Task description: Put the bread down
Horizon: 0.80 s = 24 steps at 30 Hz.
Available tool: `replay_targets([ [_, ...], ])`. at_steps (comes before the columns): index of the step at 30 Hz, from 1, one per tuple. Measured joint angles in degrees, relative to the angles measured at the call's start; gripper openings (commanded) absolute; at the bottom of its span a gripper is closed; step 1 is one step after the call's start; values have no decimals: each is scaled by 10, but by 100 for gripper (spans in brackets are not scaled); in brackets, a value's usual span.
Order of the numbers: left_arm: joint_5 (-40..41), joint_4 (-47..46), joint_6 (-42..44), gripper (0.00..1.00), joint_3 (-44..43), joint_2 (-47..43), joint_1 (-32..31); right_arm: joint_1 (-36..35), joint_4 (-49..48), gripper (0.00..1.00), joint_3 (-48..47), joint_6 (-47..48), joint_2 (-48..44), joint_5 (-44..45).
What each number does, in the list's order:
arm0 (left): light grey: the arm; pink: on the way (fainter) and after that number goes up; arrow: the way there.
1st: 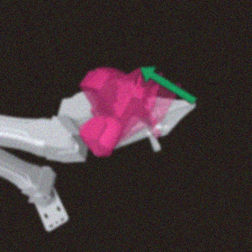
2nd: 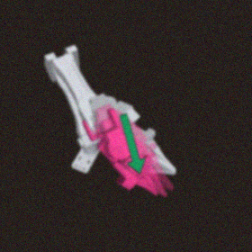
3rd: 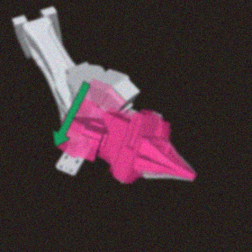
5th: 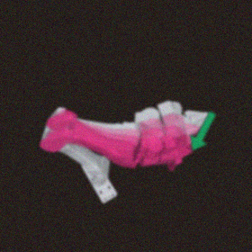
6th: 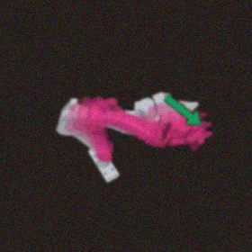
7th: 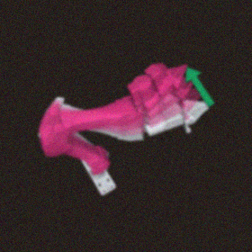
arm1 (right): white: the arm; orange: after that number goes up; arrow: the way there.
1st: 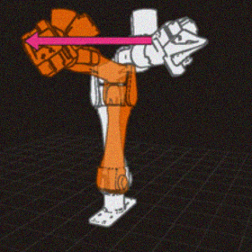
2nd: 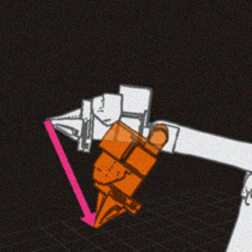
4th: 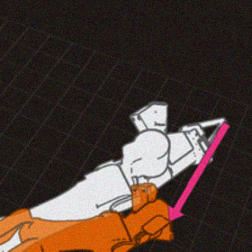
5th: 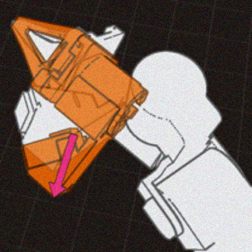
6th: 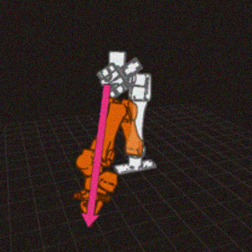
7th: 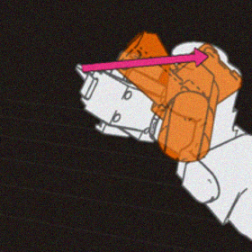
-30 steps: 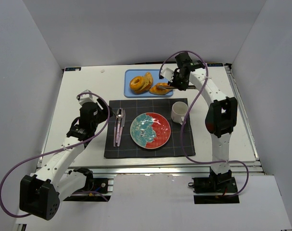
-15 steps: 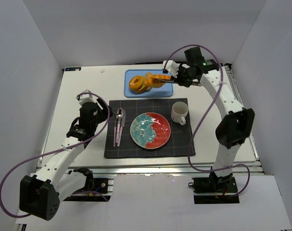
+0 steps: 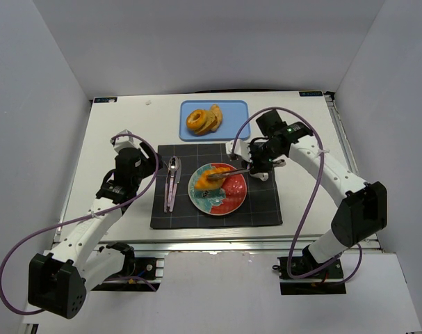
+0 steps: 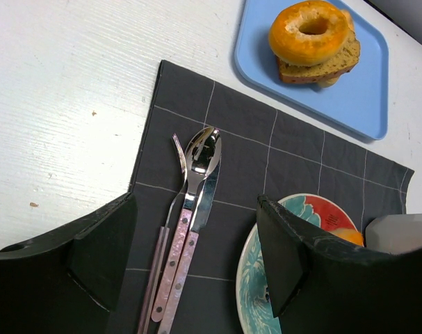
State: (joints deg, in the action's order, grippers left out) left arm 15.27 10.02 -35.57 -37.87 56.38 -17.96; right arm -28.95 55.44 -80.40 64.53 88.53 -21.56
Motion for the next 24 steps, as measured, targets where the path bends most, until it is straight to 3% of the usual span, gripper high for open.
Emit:
replay_targets([
  [9, 0, 1, -1, 79, 0, -1, 0, -8, -3, 40, 25, -2, 0, 3],
  [24, 3, 1, -4, 79, 0, -13, 0, -8, -3, 47, -9, -7, 0, -24],
])
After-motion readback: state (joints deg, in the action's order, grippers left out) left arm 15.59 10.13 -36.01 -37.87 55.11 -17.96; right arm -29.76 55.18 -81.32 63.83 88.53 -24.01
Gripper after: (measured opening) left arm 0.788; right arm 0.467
